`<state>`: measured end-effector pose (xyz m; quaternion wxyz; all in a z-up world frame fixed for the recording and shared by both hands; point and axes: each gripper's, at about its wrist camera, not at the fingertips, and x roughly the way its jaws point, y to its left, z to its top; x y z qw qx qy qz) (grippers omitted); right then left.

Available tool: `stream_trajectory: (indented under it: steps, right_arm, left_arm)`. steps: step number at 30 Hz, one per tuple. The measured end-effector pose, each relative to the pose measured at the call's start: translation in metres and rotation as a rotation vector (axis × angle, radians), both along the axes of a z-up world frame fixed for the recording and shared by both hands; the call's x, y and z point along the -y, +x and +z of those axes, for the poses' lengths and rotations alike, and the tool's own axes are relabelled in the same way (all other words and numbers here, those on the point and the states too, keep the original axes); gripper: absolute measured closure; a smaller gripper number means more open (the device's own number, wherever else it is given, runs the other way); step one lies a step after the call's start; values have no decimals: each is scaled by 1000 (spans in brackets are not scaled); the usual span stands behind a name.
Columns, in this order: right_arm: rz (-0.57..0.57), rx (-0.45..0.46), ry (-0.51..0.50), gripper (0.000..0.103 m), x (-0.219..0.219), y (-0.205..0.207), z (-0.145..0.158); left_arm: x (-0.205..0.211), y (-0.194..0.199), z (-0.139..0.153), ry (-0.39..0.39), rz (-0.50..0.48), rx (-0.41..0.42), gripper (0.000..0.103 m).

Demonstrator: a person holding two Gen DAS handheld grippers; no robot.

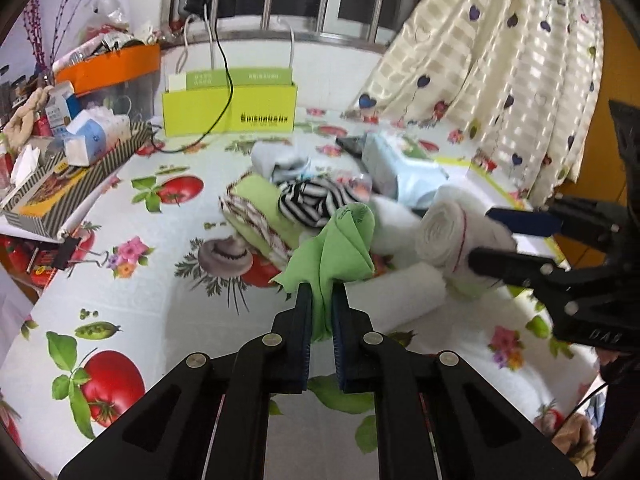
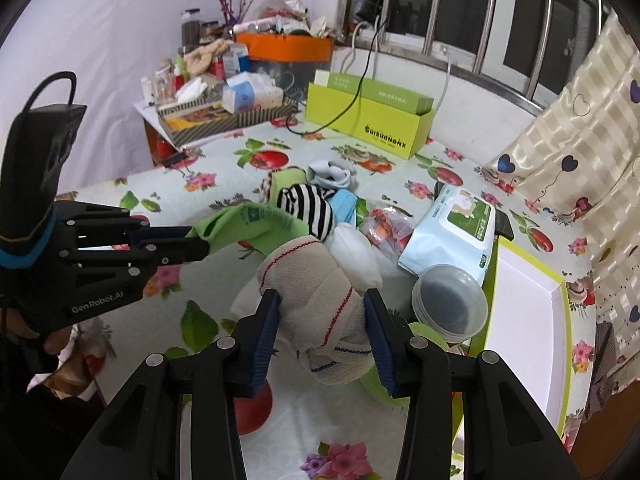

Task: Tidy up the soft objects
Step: 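Carry the towel and green cloth with both grippers over the white box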

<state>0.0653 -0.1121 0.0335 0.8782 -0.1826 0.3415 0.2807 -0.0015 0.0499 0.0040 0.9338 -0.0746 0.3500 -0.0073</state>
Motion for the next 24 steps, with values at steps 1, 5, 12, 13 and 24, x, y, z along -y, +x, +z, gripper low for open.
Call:
stream_trajectory:
  steps: [1,5,12,13,24]
  right_arm:
    - [-2,6,7,61,1,-2,2]
    - [-5,27,30,61,4,-9,9]
    - [-11,53,64,61,8,-15,19]
    - [-12,57,69,61,9,-15,20]
    - [-27,81,97,61,16,-14,29]
  left_arm:
    - [0,-1,4,-5,1,8,93]
    - [-1,-6,15,-17,9,39,93]
    - [4,-6,28,-18,7,67,93]
    - [4,-6,30,-19,7,70,93]
    - [10,3,44,-24,-6,100,93]
